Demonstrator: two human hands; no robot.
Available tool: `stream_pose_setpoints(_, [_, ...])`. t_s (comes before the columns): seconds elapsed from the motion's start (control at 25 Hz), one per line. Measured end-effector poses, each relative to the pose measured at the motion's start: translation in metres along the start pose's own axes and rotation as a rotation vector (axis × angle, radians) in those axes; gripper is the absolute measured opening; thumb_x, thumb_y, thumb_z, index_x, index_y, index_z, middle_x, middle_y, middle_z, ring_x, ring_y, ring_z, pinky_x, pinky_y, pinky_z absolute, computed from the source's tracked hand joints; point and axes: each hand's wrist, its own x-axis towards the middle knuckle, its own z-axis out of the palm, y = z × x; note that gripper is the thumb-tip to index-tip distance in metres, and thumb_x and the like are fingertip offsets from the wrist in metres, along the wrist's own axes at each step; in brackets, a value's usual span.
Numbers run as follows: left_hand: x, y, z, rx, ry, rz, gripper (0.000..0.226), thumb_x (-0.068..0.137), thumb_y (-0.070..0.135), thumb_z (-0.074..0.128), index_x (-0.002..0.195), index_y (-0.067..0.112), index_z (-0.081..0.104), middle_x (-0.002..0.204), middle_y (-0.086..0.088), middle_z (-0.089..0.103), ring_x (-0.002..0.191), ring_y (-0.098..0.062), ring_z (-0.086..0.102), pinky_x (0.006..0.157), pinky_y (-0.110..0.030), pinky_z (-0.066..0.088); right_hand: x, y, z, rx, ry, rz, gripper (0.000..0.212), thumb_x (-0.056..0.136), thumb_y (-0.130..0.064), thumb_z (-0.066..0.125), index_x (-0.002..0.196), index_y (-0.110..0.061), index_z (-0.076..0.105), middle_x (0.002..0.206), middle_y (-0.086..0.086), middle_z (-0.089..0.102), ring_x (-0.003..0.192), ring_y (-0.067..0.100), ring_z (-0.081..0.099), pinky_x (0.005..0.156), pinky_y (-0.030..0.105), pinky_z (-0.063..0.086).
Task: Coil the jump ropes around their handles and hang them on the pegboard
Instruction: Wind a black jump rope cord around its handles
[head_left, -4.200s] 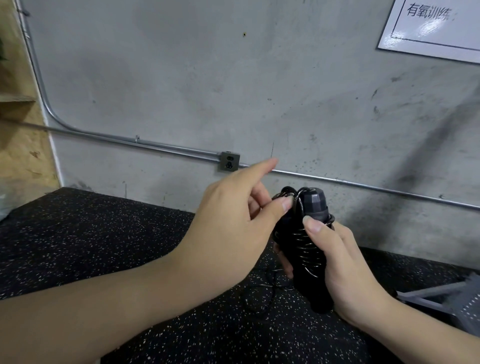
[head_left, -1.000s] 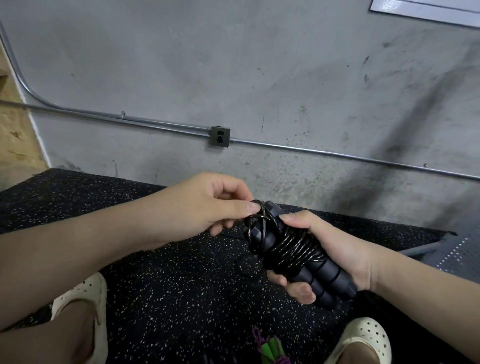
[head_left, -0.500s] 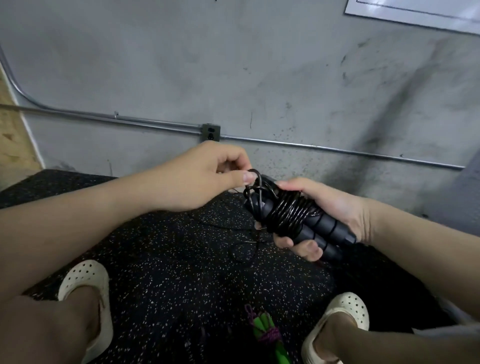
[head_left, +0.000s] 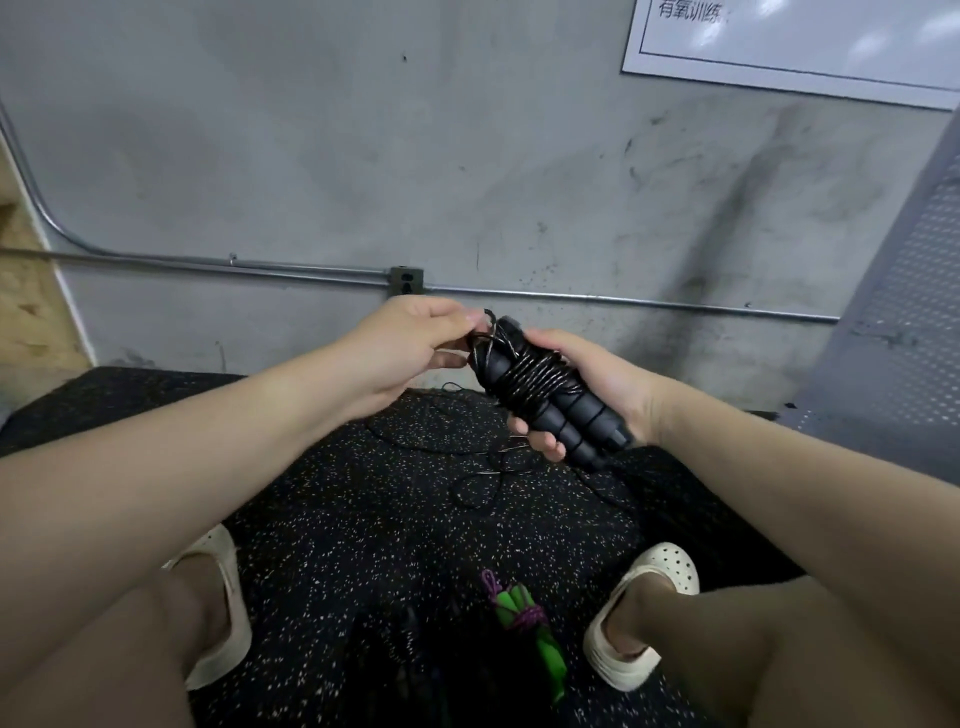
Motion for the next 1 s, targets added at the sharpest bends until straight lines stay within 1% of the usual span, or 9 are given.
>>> stream_pose_setpoints(0.2, [0.002,-0.028,0.011,0.217,0.160,0.030,0.024,0.104,0.019,0.059,0.084,0.016,0.073,0.089,-0.009,0.071,0.079,-0.021,0.061,0.068,-0.028,0.052,0.014,0.048,0.018,0.153,0.065,-0.044,0.061,0.092,-0.066,0.052,0.108,-0.007,0.057,0.085,0.013,0.060,0.058,0.021,0.057,0.055,0.028,0.051])
stream_pose_setpoints(0.28, [-0.003,-0.034,0.008,0.275,0.078,-0.023,0.023,0.104,0.020,0.060,0.086,0.016,0.073,0.086,-0.006,0.070,0.073,-0.015,0.057,0.062,-0.023,0.050,0.017,0.071,0.027,0.214,0.110,-0.062,0.067,0.092,-0.068,0.052,0.114,-0.006,0.061,0.091,0.015,0.065,0.068,0.024,0.063,0.059,0.030,0.055])
stream_pose_setpoints(0.4, [-0.015,-0.044,0.006,0.257,-0.043,-0.154,0.022,0.105,0.016,0.056,0.089,0.011,0.068,0.057,0.011,0.062,0.054,-0.007,0.051,0.055,-0.019,0.046,0.023,0.100,0.034,0.199,0.257,-0.102,0.069,0.091,-0.070,0.052,0.122,-0.010,0.068,0.110,0.014,0.073,0.095,0.031,0.072,0.082,0.038,0.059])
stream_pose_setpoints(0.48, [-0.019,-0.061,0.005,0.254,-0.037,-0.235,0.022,0.106,0.015,0.056,0.088,0.009,0.068,0.051,0.012,0.060,0.054,-0.009,0.052,0.060,-0.023,0.049,0.027,0.118,0.036,0.113,0.333,-0.095,0.065,0.088,-0.066,0.060,0.125,-0.013,0.069,0.115,0.009,0.074,0.102,0.026,0.072,0.088,0.039,0.057])
stream_pose_setpoints(0.6, [-0.018,-0.094,0.009,0.233,0.021,-0.322,0.023,0.105,0.017,0.058,0.086,0.009,0.068,0.076,-0.004,0.071,0.071,-0.018,0.065,0.079,-0.033,0.058,0.031,0.143,0.033,0.048,0.390,-0.083,0.053,0.087,-0.046,0.074,0.121,-0.005,0.070,0.104,0.011,0.076,0.092,0.023,0.071,0.083,0.035,0.057])
stream_pose_setpoints(0.72, [-0.013,-0.124,0.016,0.226,0.093,-0.355,0.022,0.105,0.024,0.058,0.093,0.009,0.068,0.088,-0.008,0.068,0.071,-0.014,0.064,0.074,-0.030,0.059,0.036,0.162,0.030,0.091,0.494,-0.085,0.041,0.088,-0.040,0.076,0.110,-0.005,0.074,0.102,0.014,0.076,0.086,0.024,0.070,0.082,0.037,0.056])
stream_pose_setpoints(0.8, [-0.011,-0.147,0.023,0.268,0.053,-0.401,0.021,0.104,0.030,0.060,0.110,0.010,0.065,0.098,-0.006,0.069,0.077,-0.013,0.067,0.071,-0.030,0.060,0.040,0.174,0.023,0.049,0.573,-0.056,0.041,0.088,-0.042,0.076,0.107,-0.006,0.075,0.100,0.013,0.076,0.083,0.024,0.070,0.078,0.035,0.055])
stream_pose_setpoints(0.88, [-0.008,-0.173,0.032,0.421,-0.045,-0.415,0.036,0.100,0.036,0.065,0.128,0.013,0.059,0.111,-0.006,0.067,0.091,-0.019,0.069,0.072,-0.034,0.060,0.044,0.190,0.014,-0.024,0.627,-0.020,0.045,0.089,-0.046,0.075,0.108,-0.005,0.074,0.102,0.013,0.077,0.083,0.021,0.070,0.075,0.032,0.055])
stream_pose_setpoints(1.0, [0.001,-0.207,0.039,0.569,-0.155,-0.419,0.058,0.094,0.031,0.073,0.144,0.011,0.050,0.122,-0.012,0.063,0.085,-0.023,0.068,0.072,-0.036,0.061,0.050,0.217,0.004,-0.039,0.723,0.018,0.041,0.085,-0.045,0.080,0.102,-0.009,0.072,0.100,0.011,0.077,0.081,0.015,0.070,0.072,0.027,0.055])
